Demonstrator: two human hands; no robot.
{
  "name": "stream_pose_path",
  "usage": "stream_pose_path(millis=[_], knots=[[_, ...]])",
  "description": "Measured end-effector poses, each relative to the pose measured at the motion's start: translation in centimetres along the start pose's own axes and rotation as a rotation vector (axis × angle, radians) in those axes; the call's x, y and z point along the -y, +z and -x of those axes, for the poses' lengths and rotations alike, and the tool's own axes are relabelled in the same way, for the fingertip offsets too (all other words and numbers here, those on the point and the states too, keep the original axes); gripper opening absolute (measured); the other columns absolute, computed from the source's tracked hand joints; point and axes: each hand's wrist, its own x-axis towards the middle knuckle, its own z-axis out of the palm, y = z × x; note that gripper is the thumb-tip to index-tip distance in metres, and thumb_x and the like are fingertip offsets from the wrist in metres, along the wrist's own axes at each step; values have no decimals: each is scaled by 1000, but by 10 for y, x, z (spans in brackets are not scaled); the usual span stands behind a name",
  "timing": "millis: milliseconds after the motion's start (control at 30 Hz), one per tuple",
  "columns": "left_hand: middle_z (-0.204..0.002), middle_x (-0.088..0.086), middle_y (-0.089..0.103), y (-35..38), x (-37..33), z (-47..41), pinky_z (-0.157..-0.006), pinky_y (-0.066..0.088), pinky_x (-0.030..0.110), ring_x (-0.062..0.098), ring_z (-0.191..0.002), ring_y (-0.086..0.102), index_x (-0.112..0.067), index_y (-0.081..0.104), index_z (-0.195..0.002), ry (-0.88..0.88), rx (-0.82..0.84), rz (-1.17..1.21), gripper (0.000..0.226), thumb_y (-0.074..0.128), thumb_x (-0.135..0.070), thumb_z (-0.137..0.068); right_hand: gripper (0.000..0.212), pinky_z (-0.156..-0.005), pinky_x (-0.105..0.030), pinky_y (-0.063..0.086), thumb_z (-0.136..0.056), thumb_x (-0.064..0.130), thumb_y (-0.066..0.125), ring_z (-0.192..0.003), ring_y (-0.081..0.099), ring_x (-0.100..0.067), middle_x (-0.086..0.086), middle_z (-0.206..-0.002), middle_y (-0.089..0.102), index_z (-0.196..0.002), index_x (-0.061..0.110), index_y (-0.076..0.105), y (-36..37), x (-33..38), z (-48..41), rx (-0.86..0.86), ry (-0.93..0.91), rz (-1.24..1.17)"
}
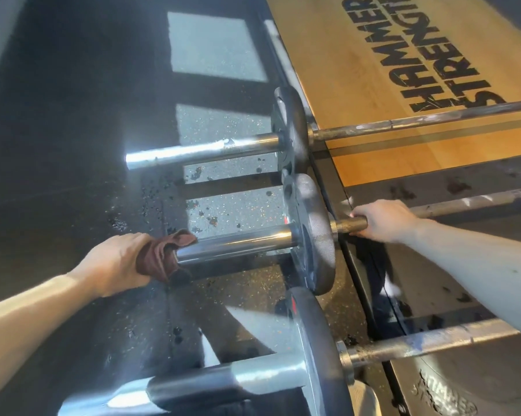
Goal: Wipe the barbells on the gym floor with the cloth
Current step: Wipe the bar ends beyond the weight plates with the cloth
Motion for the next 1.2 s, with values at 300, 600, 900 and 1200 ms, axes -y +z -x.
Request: stream_pose_path(millis=[300, 600, 900, 1200], knots=[[-106, 13, 67, 23, -20, 10, -83, 52, 51, 39, -92, 65, -8, 59, -116, -64, -141, -234, 79, 98, -37, -55, 28, -70, -41, 42, -74, 19, 77, -76, 63, -31, 1, -69, 60, -72, 29, 50, 36, 18, 4, -327, 58, 88], [-101, 13, 68, 14, -25, 9, -76, 54, 51, 37, -86, 66, -4, 63, -114, -40, -147, -251, 82, 101, -38, -49, 23, -67, -32, 40, -86, 41, 68, -80, 66, -24, 10, -71, 62, -68, 33, 56, -1, 19, -1, 30, 93, -14], [-98, 2, 65, -7, -2, 3, -72, 57, 40, 26, -87, 68, -15, 59, -115, 149, 11, -375, 78, 92, -53, -56, 80, -122, -43, 25, -91, 33, 76, -149, 30, -21, 0, -160, 37, -159, 26, 34, -41, 22, 34, -76, 40, -429], [-96, -11, 66, -103, -39, 20, -78, 56, 33, 17, -90, 67, -31, 54, -104, -43, 92, -330, 16, 58, -45, -96, 28, -93, -17, 54, -100, 16, 63, -105, 67, -8, 6, -113, 71, -127, 21, 65, -153, 208, 104, -301, -130, -902]])
